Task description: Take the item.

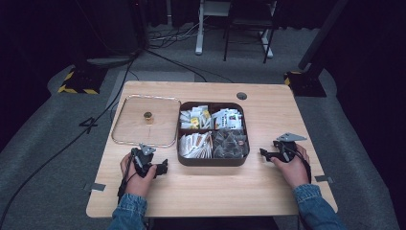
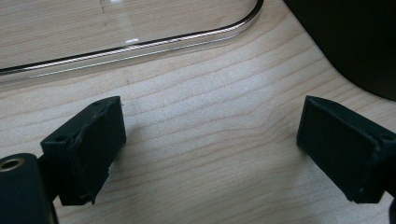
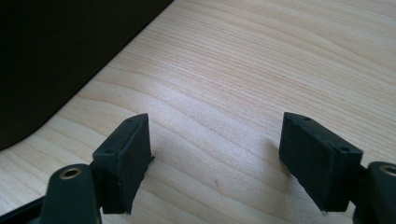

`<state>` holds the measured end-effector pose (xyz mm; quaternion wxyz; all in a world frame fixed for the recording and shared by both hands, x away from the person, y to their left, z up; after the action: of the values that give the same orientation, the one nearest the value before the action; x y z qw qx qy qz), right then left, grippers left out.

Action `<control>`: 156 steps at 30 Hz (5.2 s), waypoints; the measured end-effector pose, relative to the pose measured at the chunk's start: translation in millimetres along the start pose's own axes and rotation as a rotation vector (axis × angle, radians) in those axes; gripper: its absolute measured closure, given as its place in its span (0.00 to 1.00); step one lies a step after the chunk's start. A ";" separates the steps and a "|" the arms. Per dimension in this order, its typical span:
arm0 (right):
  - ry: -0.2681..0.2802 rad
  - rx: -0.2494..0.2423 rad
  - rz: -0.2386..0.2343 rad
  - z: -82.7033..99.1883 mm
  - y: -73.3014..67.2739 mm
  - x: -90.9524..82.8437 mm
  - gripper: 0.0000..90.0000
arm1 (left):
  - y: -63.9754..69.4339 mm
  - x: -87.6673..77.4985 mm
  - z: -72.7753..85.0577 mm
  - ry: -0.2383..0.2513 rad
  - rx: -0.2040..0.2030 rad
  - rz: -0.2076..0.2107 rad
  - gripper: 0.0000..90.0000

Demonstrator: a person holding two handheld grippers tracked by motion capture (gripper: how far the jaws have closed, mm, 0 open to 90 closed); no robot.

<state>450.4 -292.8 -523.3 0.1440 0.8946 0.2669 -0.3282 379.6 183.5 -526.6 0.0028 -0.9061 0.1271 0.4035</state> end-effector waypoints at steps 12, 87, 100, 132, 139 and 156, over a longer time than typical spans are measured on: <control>0.010 -0.011 -0.019 -0.4 -2.1 -1.8 0.41 | -0.1 0.0 -0.1 -0.001 0.002 0.001 0.09; -0.010 0.072 -0.261 -154.2 -53.3 78.1 0.59 | -0.4 -0.1 0.2 -0.003 -0.007 -0.004 0.08; -0.007 0.051 -0.286 -163.5 -71.1 83.1 0.66 | -0.4 -0.1 0.3 -0.003 -0.007 -0.004 0.08; -0.074 0.119 -0.251 -177.8 -79.0 82.5 0.95 | -0.4 0.0 0.2 -0.004 -0.004 -0.002 0.08; -0.005 0.121 -0.271 -185.4 -73.7 59.5 0.95 | -0.4 2.4 -1.7 -0.012 0.006 0.011 0.05; 0.134 0.074 -0.304 -187.9 -60.8 -6.1 0.95 | -0.1 4.3 -3.1 -0.020 0.016 0.013 0.02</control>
<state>507.5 -164.1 -384.7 0.0414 0.8684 0.3960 -0.2955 384.7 182.2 -527.7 0.0086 -0.9011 0.1360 0.4117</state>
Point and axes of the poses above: each handheld gripper's, and its own axes: x roughly forward along the jaws, z roughly out of its underside, y roughly to its right, the point moved 3 cm from there along x, roughly forward along the jaws, and after that the axes turned 6 degrees about -x, right-handed, at the moved point
